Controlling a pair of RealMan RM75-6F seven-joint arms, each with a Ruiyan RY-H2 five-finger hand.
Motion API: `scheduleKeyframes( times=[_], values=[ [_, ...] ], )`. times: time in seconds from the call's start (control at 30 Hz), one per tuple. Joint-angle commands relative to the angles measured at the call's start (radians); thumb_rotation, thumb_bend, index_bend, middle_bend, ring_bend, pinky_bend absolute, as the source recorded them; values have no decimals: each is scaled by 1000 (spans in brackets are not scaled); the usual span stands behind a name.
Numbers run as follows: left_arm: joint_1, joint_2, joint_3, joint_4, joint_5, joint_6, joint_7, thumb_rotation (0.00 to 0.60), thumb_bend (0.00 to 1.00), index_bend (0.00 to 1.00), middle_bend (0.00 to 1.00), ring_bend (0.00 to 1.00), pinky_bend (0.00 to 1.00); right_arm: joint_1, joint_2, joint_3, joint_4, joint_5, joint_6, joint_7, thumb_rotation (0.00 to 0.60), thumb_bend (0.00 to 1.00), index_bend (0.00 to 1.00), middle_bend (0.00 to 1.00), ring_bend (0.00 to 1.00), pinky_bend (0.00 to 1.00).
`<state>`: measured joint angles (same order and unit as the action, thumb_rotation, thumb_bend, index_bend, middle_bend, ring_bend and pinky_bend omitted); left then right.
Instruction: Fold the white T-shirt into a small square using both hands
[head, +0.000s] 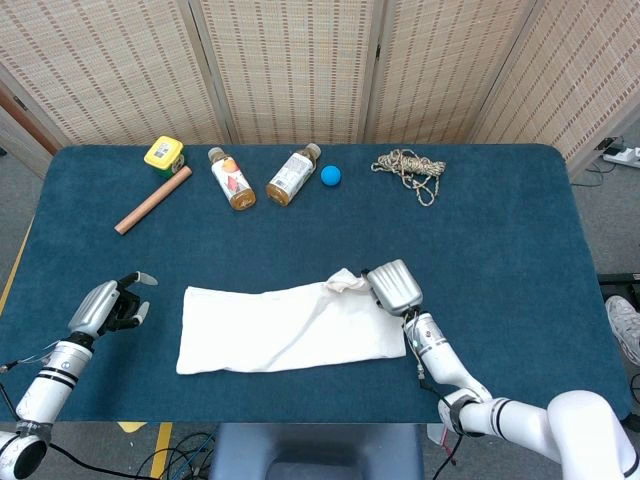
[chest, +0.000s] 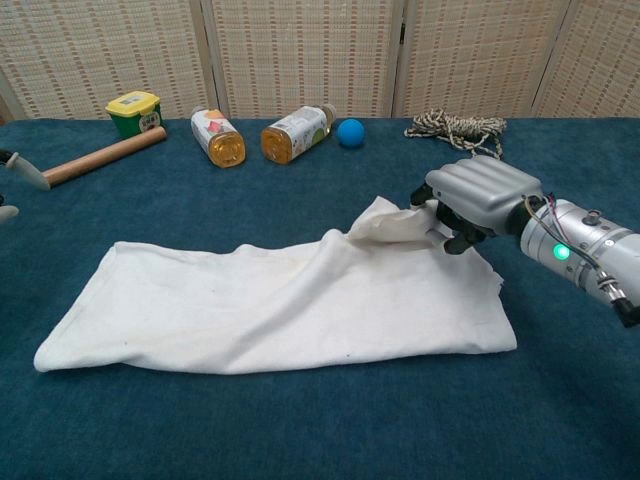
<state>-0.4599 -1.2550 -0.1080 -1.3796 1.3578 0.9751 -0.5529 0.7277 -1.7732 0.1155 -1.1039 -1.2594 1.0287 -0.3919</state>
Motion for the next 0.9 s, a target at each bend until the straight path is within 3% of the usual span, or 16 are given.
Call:
scheduleKeyframes(
  times=[0.03,0.3,0.47,0.63,0.9],
  values=[
    [-2,0,-1,-2,-1,-1,2,600,518,339,920,849,960,-28,15,-22,-35,-23,21,20,600,530,625,918,969,1000],
    [-5,4,-2,-14,0,-1,9,600,518,339,920,849,960,-41,31,-33,-89,-15,-1,-49,600,531,621,918,969,1000],
    [-3,5,0,-14,-2,-2,6,600,518,339,920,849,960,-55,87,-47,-171,-14,-6,-97,600,534,471,924,969,1000],
    [-4,5,1,-13,-1,-2,7,600,518,339,920,849,960,-69,134,-71,-243,-6,-17,-149,600,480,226,925,970,1000],
    [-6,12,-1,-23,1,0,11,600,518,339,920,849,960,-91,191,-96,-339,13,-31,-186,600,453,166,926,970,1000]
  ],
)
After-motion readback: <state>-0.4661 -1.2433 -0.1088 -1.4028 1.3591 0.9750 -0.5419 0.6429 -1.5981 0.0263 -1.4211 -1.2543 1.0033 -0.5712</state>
